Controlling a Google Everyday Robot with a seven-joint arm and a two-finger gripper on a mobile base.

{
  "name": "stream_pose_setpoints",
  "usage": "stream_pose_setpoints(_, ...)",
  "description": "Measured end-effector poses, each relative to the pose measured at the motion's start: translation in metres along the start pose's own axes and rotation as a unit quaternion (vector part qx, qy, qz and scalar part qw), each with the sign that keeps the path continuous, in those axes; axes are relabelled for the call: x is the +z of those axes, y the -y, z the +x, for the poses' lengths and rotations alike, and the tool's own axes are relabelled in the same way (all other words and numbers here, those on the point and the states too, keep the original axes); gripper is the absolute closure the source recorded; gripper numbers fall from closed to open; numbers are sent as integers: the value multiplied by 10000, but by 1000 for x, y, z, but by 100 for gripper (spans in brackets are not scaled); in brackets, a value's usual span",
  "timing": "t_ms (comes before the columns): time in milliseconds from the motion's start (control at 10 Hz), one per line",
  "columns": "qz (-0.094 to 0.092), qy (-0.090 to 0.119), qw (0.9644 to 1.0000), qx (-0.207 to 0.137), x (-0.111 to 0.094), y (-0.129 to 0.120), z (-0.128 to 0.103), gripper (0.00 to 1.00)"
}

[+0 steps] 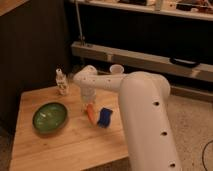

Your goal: Drag the pepper across the table

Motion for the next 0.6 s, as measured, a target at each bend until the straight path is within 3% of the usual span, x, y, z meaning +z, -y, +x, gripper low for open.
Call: stream_pose_setpoints(600,-9,1,9999,113,0,-14,0,68)
